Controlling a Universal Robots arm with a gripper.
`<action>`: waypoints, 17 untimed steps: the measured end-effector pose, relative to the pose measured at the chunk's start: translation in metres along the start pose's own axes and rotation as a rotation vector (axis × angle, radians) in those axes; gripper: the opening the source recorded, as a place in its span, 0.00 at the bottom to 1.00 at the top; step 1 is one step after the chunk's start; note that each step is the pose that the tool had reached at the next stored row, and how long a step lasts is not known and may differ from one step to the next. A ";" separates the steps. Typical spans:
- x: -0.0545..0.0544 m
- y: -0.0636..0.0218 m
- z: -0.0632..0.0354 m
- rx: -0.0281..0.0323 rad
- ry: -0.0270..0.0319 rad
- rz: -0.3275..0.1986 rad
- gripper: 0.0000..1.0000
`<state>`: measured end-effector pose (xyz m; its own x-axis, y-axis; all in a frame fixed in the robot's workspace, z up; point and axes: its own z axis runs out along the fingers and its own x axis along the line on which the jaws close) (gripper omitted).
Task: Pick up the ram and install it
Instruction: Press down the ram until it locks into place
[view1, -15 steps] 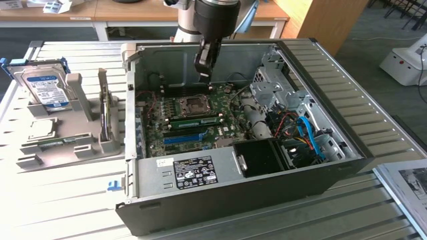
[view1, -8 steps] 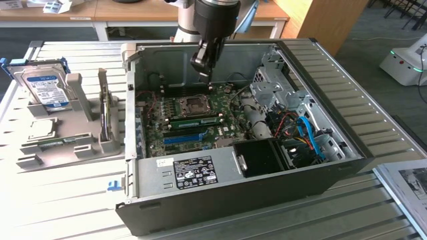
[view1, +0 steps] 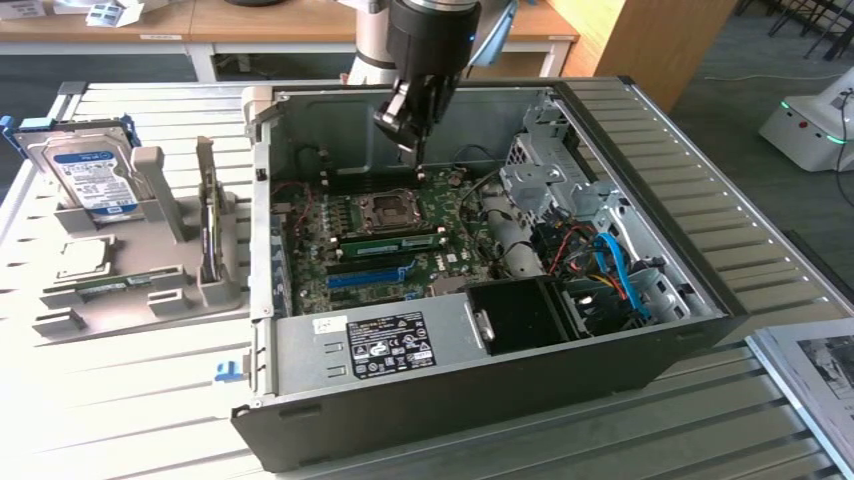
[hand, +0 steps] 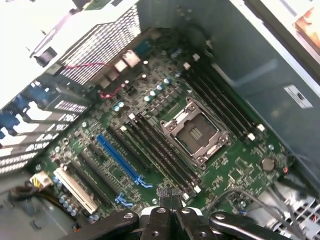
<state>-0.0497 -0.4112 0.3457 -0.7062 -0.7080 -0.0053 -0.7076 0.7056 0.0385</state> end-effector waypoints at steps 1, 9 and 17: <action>0.000 0.0000 0.0000 0.0001 -0.0007 0.017 0.10; 0.000 0.0000 0.0003 0.0009 -0.0062 0.160 0.10; 0.000 0.0000 0.0007 0.0016 -0.0115 0.296 0.10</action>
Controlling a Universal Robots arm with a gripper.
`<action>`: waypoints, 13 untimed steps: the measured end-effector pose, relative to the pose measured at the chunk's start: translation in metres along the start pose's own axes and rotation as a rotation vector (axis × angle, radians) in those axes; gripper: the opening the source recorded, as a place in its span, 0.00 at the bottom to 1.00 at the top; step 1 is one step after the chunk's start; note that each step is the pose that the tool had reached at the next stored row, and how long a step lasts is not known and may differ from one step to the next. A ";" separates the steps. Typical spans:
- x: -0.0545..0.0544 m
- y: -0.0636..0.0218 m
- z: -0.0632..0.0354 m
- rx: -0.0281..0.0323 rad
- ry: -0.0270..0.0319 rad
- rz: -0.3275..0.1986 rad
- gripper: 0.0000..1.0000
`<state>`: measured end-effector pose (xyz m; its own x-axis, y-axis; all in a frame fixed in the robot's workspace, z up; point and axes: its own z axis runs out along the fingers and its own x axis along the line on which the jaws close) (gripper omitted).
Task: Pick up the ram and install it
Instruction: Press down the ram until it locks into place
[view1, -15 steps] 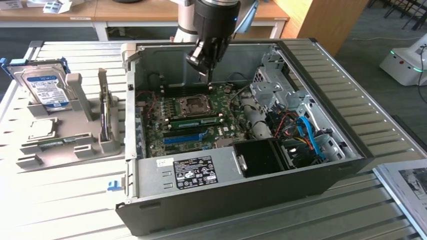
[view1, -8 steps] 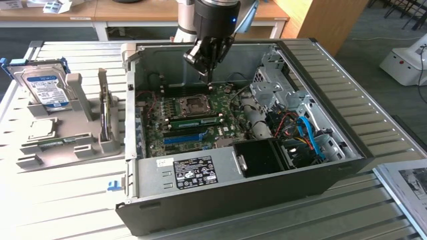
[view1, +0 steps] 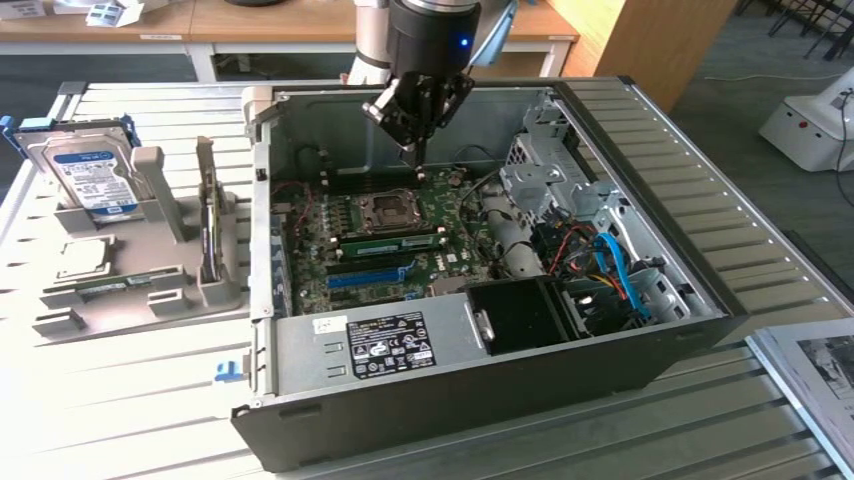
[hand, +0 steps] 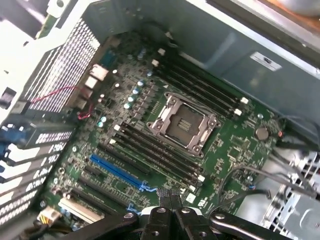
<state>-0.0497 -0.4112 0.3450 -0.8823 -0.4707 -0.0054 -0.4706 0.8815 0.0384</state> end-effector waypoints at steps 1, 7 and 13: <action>0.000 0.0000 0.0000 0.0001 -0.0006 0.017 0.10; 0.000 0.0000 0.0003 0.0007 -0.0046 0.122 0.10; 0.000 0.0000 0.0006 0.0013 -0.0088 0.229 0.10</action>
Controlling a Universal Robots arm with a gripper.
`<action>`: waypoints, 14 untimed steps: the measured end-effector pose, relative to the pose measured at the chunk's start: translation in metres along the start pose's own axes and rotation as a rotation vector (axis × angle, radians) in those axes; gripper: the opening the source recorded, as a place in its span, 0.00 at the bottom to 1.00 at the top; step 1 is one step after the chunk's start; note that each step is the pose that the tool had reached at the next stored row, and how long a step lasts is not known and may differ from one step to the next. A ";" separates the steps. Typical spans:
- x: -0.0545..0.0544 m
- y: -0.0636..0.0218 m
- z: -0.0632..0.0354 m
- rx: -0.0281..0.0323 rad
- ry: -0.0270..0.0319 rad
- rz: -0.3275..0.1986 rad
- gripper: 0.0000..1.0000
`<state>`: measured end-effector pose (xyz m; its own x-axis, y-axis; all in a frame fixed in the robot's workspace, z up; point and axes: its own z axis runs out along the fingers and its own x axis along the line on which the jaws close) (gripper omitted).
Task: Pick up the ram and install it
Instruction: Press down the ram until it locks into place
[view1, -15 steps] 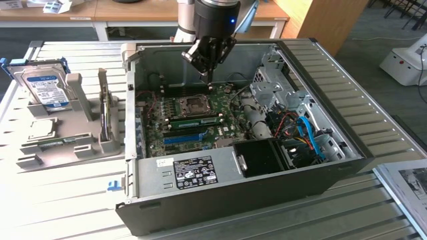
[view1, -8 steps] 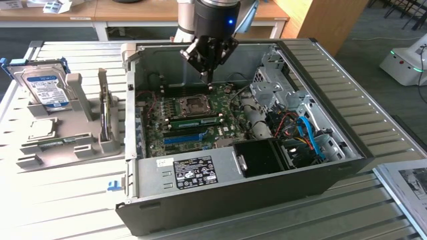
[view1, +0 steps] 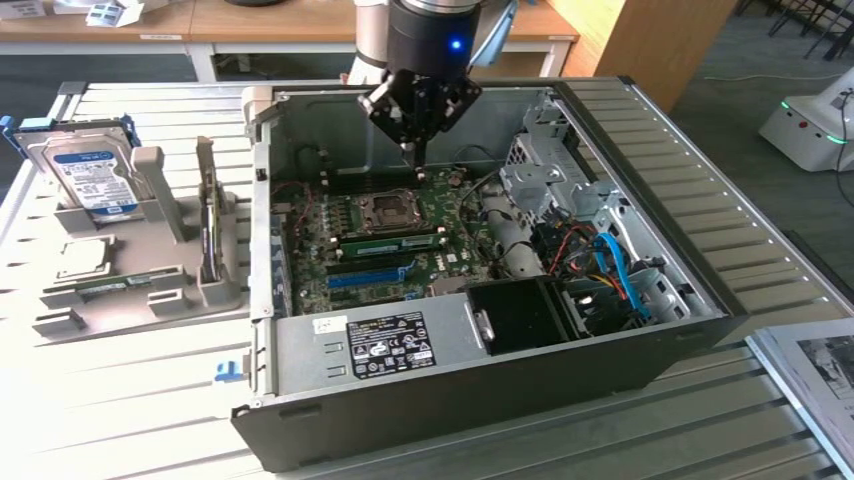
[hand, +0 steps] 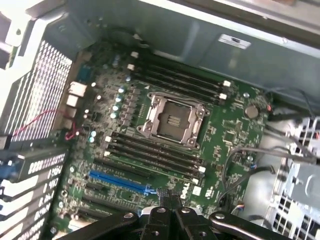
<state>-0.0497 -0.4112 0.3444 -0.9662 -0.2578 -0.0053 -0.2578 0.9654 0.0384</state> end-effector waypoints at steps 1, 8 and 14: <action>0.000 0.0000 0.0001 0.0000 -0.0006 0.018 0.10; 0.000 0.0000 0.0004 0.0008 -0.0055 0.143 0.10; 0.000 0.0000 0.0004 0.0010 -0.0072 0.187 0.10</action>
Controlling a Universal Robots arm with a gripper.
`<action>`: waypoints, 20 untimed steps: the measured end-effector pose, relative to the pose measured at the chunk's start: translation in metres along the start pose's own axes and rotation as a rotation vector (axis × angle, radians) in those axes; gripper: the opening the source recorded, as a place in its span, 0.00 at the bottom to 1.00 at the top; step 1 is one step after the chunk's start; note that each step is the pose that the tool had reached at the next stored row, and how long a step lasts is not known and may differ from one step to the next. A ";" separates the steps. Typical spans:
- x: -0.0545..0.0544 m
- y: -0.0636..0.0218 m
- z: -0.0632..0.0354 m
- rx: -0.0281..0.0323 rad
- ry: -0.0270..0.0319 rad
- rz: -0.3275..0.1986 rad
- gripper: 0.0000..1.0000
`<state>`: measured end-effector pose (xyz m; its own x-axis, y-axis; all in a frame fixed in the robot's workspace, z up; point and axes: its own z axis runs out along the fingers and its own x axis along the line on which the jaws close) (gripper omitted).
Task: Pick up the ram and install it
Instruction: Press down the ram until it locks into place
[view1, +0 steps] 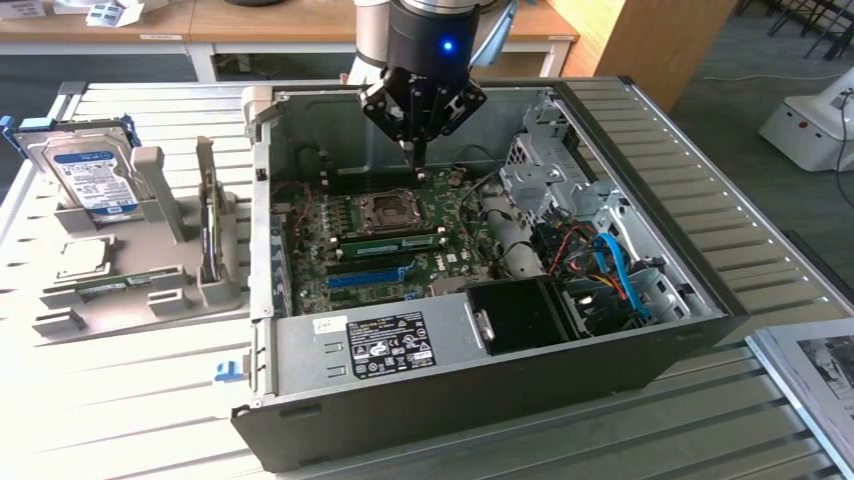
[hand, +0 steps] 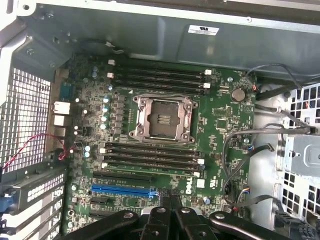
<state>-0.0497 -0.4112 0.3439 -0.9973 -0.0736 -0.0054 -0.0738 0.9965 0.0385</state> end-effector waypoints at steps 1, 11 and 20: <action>0.000 0.0000 0.0000 0.0000 0.0000 0.000 0.10; 0.002 0.0002 0.0000 0.0001 -0.0023 0.005 0.10; 0.003 0.0003 0.0000 0.0002 -0.0028 0.015 0.10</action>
<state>-0.0527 -0.4112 0.3439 -0.9983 -0.0583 -0.0076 -0.0585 0.9976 0.0383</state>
